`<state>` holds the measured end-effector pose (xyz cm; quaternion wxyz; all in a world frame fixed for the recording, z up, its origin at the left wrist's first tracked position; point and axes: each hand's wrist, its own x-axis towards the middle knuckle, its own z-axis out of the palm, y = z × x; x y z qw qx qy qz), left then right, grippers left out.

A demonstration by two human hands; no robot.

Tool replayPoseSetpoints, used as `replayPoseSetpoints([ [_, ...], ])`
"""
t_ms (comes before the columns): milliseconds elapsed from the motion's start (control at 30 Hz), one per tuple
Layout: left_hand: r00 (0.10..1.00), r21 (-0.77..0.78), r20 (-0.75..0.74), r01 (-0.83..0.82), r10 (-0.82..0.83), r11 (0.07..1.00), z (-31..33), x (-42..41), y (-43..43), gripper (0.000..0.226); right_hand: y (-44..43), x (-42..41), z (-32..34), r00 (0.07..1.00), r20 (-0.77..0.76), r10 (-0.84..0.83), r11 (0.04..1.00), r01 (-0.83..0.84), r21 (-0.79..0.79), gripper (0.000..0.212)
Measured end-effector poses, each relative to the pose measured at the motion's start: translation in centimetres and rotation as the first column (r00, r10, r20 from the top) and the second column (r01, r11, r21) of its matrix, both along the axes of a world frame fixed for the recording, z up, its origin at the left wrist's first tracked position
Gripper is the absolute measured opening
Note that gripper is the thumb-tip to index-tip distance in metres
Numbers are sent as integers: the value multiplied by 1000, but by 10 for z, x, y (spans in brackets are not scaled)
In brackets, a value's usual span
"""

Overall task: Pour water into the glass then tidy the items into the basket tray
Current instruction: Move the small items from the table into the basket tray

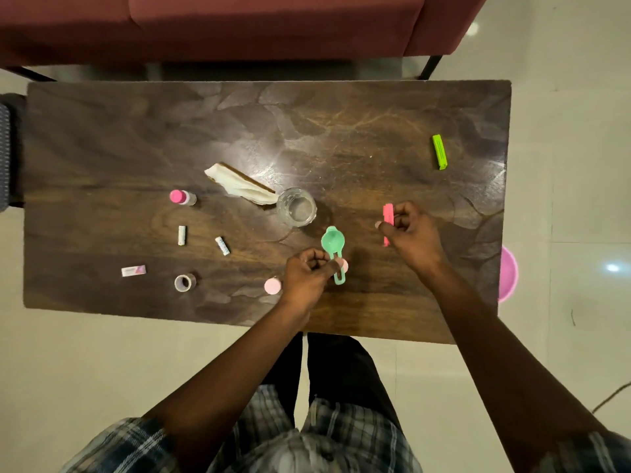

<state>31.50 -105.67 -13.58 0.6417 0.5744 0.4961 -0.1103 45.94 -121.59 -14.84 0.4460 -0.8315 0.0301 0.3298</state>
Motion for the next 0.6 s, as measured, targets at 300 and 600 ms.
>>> replayPoseSetpoints([
  [300,961,-60,-1,-275,276,960,62,-95,52,9,38,-98,42,969,-177,169,984,-157,80,14],
  [600,892,-54,104,-436,439,898,103,-171,123,22,131,-177,84,973,-90,214,970,-201,137,18],
])
